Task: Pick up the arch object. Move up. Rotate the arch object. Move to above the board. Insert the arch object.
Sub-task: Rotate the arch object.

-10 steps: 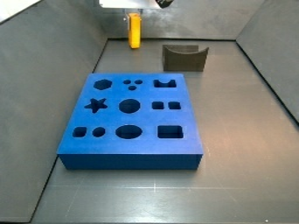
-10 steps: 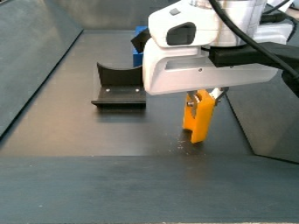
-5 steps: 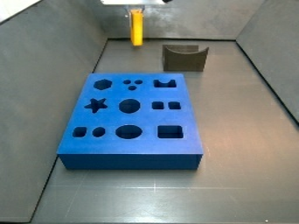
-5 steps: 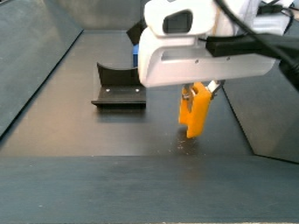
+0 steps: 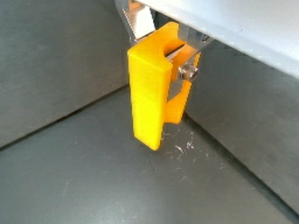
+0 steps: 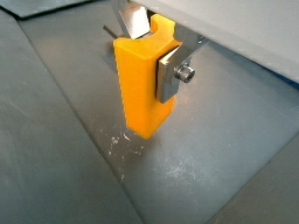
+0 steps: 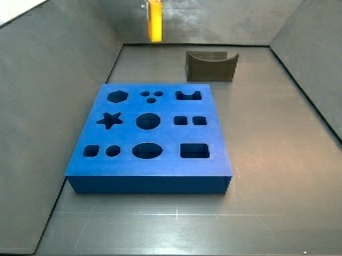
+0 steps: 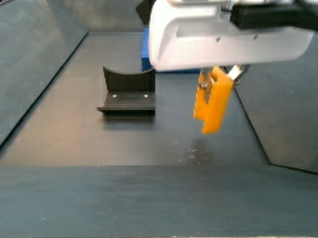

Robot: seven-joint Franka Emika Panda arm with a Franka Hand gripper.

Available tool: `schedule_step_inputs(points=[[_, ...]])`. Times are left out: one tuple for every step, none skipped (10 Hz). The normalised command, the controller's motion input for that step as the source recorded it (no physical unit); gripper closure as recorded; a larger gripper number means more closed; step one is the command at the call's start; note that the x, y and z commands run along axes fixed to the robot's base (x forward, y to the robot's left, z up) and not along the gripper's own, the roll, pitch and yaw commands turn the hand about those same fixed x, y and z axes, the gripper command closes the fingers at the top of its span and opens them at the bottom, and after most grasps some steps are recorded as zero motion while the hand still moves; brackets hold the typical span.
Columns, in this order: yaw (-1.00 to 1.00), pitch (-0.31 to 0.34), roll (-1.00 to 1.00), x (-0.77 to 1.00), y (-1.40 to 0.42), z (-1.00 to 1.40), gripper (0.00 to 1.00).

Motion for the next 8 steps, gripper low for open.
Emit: schedule_step_inputs(points=[[0.00,0.000,0.00,-0.20,-1.00,0.82,1.00],[0.01,-0.015,0.02,-0.20,-1.00,0.80,1.00],[0.02,-0.030,0.06,-0.19,-1.00,0.83,1.00],[0.02,-0.020,0.09,-0.19,-1.00,0.85,1.00],[0.02,0.020,0.13,-0.17,-1.00,0.88,1.00],[0.02,0.045,0.14,-0.16,-1.00,0.90,1.00],[0.02,0.058,0.12,-0.14,-1.00,0.94,1.00],[0.02,0.059,0.11,-0.13,-1.00,0.99,1.00]])
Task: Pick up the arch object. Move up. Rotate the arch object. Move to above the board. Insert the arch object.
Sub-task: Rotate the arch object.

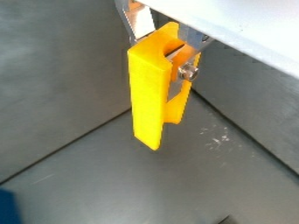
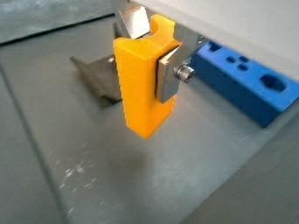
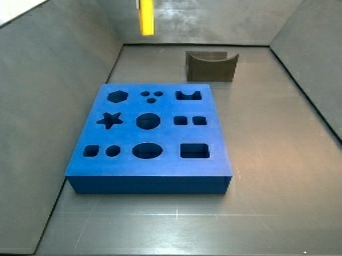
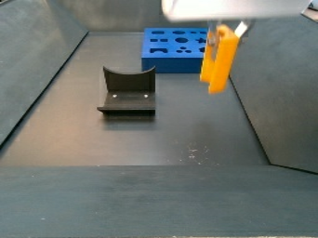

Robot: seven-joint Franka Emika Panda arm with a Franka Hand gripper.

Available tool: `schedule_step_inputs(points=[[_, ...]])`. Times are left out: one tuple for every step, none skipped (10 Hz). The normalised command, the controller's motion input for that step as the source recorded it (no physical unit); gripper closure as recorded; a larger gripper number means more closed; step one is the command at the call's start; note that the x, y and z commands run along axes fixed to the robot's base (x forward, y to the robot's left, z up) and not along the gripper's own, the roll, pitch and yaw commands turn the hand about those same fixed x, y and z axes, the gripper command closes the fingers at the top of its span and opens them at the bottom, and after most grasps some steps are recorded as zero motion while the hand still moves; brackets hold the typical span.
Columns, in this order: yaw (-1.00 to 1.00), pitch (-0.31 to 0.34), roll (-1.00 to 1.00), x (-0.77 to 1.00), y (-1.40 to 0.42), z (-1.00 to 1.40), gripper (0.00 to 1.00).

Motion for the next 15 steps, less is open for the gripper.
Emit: schedule_step_inputs(points=[[0.02,0.056,0.12,-0.12,-0.94,1.00,1.00],[0.02,0.050,0.13,-0.11,-0.90,1.00,1.00],[0.03,0.043,0.13,-0.09,-0.79,0.97,1.00],[0.02,0.039,0.13,-0.08,-0.67,0.90,1.00],[0.02,0.037,0.14,-0.06,-0.44,0.73,1.00],[0.02,0.033,0.14,-0.04,-0.20,0.56,1.00],[0.02,0.035,0.14,-0.03,-0.03,0.43,1.00],[0.02,0.044,0.11,-0.02,0.02,0.34,1.00],[0.02,0.068,0.08,0.00,0.01,0.18,1.00],[-0.57,0.033,0.12,0.00,0.00,0.00,1.00],[-0.54,0.029,0.11,0.01,0.00,-0.04,1.00],[-0.46,0.022,0.09,0.01,0.00,-0.03,1.00],[-0.24,0.012,0.07,0.02,0.01,-0.02,1.00],[0.00,0.000,0.00,0.00,0.00,-1.00,1.00],[0.04,-0.010,0.00,0.00,0.00,-1.00,1.00]])
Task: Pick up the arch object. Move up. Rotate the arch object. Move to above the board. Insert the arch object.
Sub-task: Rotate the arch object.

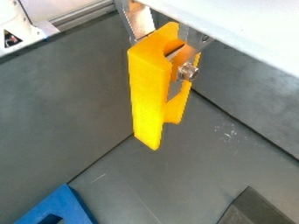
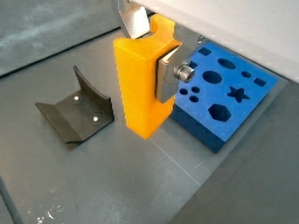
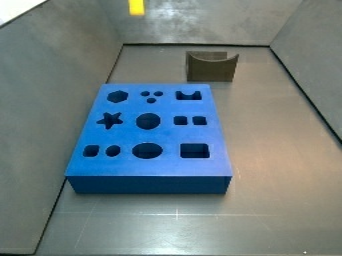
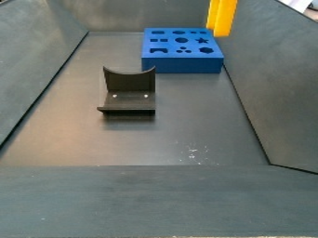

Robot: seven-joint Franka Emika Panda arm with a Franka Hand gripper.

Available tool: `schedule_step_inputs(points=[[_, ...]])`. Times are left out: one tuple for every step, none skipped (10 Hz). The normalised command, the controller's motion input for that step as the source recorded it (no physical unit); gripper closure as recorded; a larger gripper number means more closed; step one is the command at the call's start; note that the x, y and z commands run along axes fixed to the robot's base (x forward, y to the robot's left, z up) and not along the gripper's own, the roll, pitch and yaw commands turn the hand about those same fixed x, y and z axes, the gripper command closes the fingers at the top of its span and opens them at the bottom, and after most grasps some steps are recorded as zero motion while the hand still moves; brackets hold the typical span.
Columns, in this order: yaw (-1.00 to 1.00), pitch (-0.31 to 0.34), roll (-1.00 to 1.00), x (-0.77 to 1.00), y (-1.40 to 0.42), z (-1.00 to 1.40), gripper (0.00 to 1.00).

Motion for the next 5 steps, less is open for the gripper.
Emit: schedule_step_inputs(points=[[0.04,-0.027,-0.01,0.01,0.00,-1.00,1.00],[0.04,-0.034,-0.01,0.01,0.00,-1.00,1.00],[0.03,-0.043,-0.02,0.01,0.00,-1.00,1.00],[0.02,-0.047,-0.03,0.01,0.00,-1.00,1.00],[0.02,-0.046,-0.04,0.02,0.00,-1.00,1.00]])
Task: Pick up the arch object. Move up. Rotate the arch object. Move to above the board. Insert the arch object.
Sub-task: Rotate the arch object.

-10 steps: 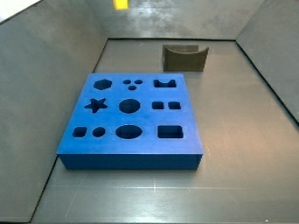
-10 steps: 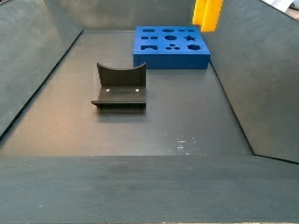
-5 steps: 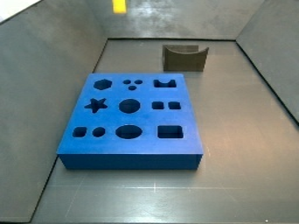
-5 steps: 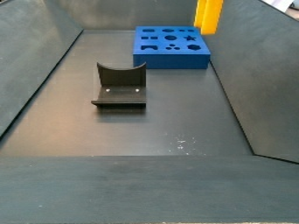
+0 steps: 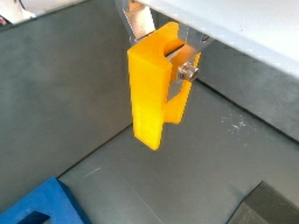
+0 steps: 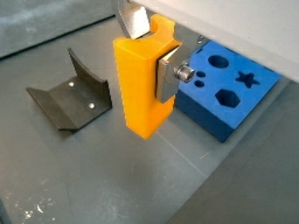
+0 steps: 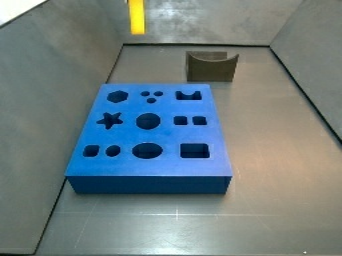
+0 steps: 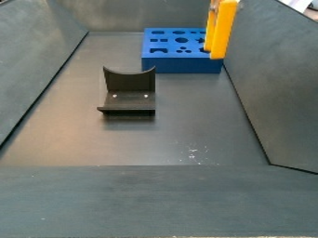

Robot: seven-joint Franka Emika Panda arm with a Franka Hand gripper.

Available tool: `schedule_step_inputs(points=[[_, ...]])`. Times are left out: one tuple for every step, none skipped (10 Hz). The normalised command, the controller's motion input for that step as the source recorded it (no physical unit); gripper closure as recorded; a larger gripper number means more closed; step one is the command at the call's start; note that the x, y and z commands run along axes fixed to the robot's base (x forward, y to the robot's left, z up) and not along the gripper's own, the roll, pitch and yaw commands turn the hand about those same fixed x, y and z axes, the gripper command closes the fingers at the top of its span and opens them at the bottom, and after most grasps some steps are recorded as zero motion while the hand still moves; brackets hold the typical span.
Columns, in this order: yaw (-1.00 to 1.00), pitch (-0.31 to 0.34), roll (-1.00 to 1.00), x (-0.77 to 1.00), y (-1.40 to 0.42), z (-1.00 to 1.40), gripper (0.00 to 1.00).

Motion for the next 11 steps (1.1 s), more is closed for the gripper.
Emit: schedule_step_inputs(points=[[0.02,-0.043,-0.04,0.02,0.00,-1.00,1.00],[0.02,-0.047,-0.05,0.02,0.00,-1.00,1.00],[0.01,-0.050,-0.06,0.02,-0.01,-1.00,1.00],[0.01,-0.053,-0.06,0.02,-0.01,-1.00,1.00],[0.01,-0.057,-0.07,0.03,-0.01,-1.00,1.00],[0.01,-0.054,-0.08,0.03,-0.01,-1.00,1.00],[0.01,-0.057,-0.09,0.03,-0.01,-1.00,1.00],[0.01,-0.057,-0.09,0.03,-0.01,-1.00,1.00],[0.01,-0.061,-0.10,0.03,-0.01,-1.00,1.00],[0.01,-0.064,-0.11,0.03,-0.02,-1.00,1.00],[0.02,-0.069,-0.11,0.03,-0.01,-0.92,1.00]])
